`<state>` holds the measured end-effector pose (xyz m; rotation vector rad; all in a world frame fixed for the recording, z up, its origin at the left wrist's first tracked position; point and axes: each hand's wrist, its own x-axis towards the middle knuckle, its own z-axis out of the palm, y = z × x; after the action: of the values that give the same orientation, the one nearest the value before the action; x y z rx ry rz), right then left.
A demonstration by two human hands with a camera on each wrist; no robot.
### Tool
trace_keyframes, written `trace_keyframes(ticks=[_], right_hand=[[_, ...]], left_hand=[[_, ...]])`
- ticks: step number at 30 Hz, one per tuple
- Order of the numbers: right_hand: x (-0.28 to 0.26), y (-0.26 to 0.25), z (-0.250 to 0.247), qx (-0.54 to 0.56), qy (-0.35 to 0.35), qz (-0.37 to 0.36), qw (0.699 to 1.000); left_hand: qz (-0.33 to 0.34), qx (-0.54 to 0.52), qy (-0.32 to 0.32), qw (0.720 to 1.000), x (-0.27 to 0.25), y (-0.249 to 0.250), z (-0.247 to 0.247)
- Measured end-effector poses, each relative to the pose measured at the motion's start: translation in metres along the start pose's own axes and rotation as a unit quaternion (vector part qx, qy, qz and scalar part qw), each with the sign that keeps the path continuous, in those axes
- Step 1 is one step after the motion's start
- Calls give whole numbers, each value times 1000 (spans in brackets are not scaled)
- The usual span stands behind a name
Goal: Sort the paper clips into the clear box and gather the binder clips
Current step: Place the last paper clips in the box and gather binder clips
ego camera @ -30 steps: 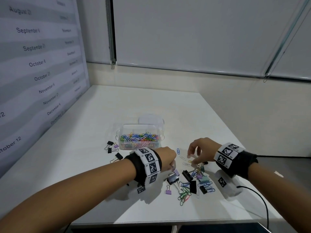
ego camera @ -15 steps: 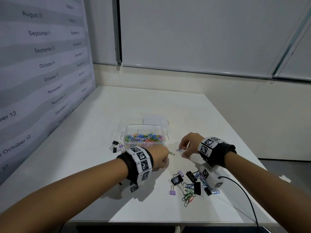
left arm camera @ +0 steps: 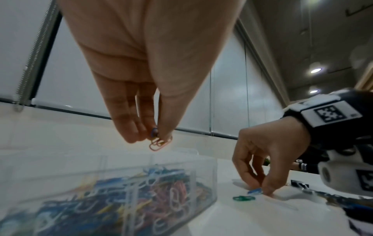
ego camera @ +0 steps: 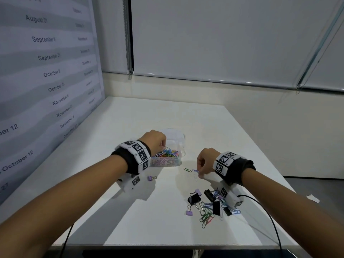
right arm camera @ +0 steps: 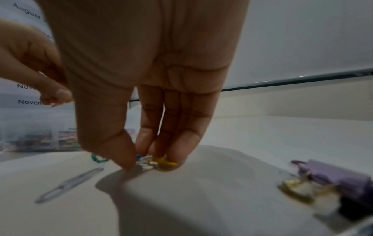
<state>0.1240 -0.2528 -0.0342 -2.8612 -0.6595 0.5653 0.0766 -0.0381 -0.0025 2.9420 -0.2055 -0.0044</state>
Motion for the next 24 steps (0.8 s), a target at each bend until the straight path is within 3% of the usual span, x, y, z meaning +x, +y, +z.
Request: trace_keyframes(ticks=[6, 10, 13, 20, 24], right_hand=[[2, 5, -2, -4, -4, -3, 1000], [-1, 8, -3, -1, 9, -4, 1000], [-3, 12, -8, 10, 21, 7, 1000], [-8, 26, -15, 9, 28, 32, 999], [-10, 29, -10, 24, -5, 29, 999]], left_hand=[[-2, 23, -30, 999, 10, 5, 8], [63, -4, -5, 998, 7, 32, 20], [108, -18, -25, 994, 4, 56, 28], [61, 47, -145, 986, 15, 85, 56], [57, 56, -145, 986, 10, 90, 63]])
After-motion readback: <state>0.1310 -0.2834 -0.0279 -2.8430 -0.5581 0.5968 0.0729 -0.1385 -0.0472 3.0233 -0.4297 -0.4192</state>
